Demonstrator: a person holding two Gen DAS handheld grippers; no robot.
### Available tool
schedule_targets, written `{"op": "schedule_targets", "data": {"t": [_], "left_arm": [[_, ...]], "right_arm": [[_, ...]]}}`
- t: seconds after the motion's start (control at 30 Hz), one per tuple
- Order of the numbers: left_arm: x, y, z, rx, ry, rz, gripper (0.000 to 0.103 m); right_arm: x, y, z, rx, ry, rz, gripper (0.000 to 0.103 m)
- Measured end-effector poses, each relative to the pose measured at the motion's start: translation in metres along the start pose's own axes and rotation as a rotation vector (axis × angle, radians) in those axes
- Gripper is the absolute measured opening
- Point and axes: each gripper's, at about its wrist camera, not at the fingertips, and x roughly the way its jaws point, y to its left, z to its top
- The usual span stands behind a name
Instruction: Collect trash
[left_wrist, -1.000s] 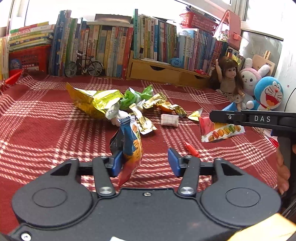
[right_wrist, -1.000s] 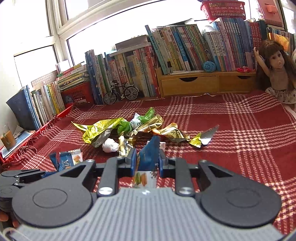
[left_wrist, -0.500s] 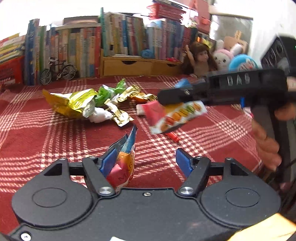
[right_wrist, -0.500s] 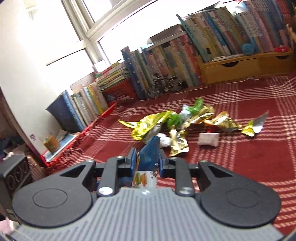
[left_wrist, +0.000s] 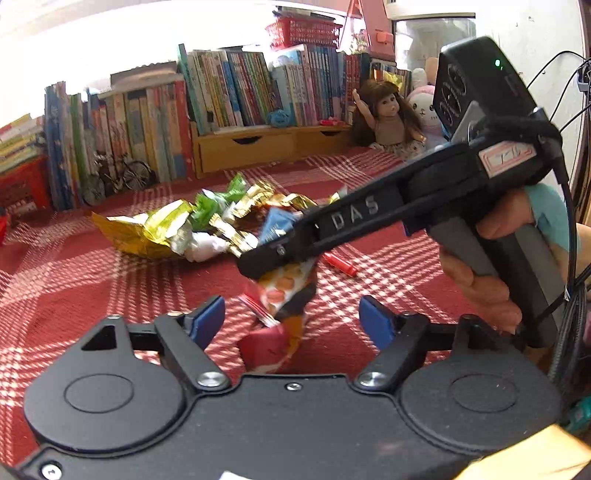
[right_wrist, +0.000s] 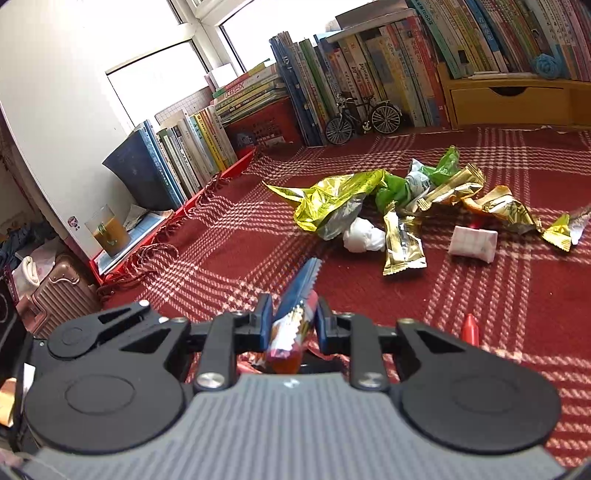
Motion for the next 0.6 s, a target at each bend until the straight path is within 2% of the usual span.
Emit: {"op": "schedule_targets", "data": {"t": [0.07,0.17,0.27,0.43,0.53,0.6], "left_arm": [[0.0,0.004,-0.001,0.008,-0.007,0.01,0.083],[0.015,0.011,-0.006,-0.02,0.052,-0.005,0.081],[0.033,0.019,-0.014,-0.09,0.114,-0.034,0.069],[0.043,0.026,-0.017,-0.189,0.129,-0.055,0.03],[0.04,0.025,-0.014,-0.19,0.118,-0.043,0.023],[0.036,0.024,-0.012,-0.179,0.108,-0.034,0.021]], "right_arm": [[-0.001,-0.001,0.0,0.002,-0.001,0.003,0.029],[-0.003,-0.003,0.001,0.014,-0.009,0.008,0.029],[-0.004,-0.003,0.001,0.013,-0.01,0.007,0.029],[-0.007,0.0,0.0,0.003,-0.01,0.006,0.029],[-0.013,0.0,0.0,0.002,-0.028,0.003,0.029],[-0.018,-0.002,0.001,0.014,-0.045,0.009,0.029]]}}
